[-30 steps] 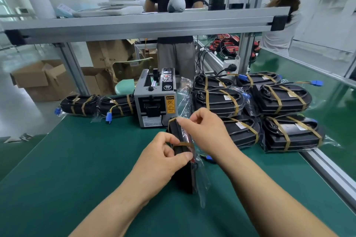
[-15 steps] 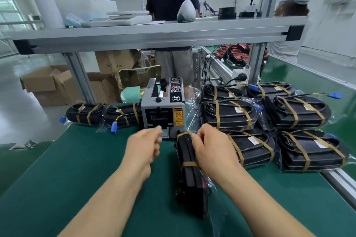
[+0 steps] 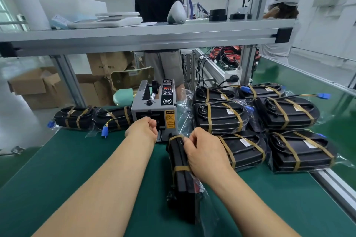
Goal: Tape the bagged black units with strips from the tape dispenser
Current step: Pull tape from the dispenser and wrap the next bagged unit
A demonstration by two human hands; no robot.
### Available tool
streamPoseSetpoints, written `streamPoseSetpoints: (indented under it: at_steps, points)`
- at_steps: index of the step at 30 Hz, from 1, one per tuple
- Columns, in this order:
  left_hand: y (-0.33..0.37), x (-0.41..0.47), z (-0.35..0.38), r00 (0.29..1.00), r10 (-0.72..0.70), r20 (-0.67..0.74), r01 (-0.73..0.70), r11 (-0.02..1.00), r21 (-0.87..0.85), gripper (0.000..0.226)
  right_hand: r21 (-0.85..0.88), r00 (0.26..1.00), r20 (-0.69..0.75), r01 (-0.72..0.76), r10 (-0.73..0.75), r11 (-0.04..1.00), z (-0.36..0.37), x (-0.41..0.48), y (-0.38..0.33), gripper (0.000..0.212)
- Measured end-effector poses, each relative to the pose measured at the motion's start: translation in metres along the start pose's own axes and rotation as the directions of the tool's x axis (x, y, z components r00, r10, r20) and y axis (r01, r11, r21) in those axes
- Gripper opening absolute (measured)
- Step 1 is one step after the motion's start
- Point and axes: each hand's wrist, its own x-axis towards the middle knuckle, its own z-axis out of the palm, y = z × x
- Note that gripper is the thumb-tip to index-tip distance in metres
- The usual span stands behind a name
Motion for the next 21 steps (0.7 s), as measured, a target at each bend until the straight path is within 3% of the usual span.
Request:
streamPoseSetpoints:
  at_steps: [3,6,9,11,13,21]
  points:
    - [-0.002,-0.007,0.002,0.999,0.021,-0.050,-0.024,0.998,-0.061,0.004,0.018,1.000,0.006,-0.002,0.002,1.000,-0.001,-0.001,-0.001,0.032]
    - [-0.003,-0.023,-0.008,0.989,0.145,0.006,-0.145,0.989,-0.031,0.018,0.049,1.000,0.014,-0.004,0.003,0.999,-0.002,-0.003,0.000,0.033]
    - [-0.002,-0.053,-0.027,0.936,0.157,0.314,-0.218,0.962,0.166,0.021,0.052,1.000,0.009,0.010,-0.011,0.999,-0.002,-0.003,0.001,0.033]
    - [0.000,-0.072,-0.040,0.844,0.032,0.535,-0.249,0.908,0.338,0.020,0.044,1.000,0.012,0.017,-0.017,0.999,-0.001,-0.003,0.000,0.032]
    - [-0.002,-0.085,-0.045,0.780,-0.061,0.623,-0.304,0.833,0.462,0.022,0.068,1.000,0.018,0.006,-0.007,0.998,0.000,-0.002,0.000,0.032]
    - [-0.010,-0.087,-0.037,0.811,0.018,0.584,-0.463,0.630,0.623,0.015,0.090,1.000,0.010,-0.013,0.013,0.996,0.005,0.002,0.004,0.032]
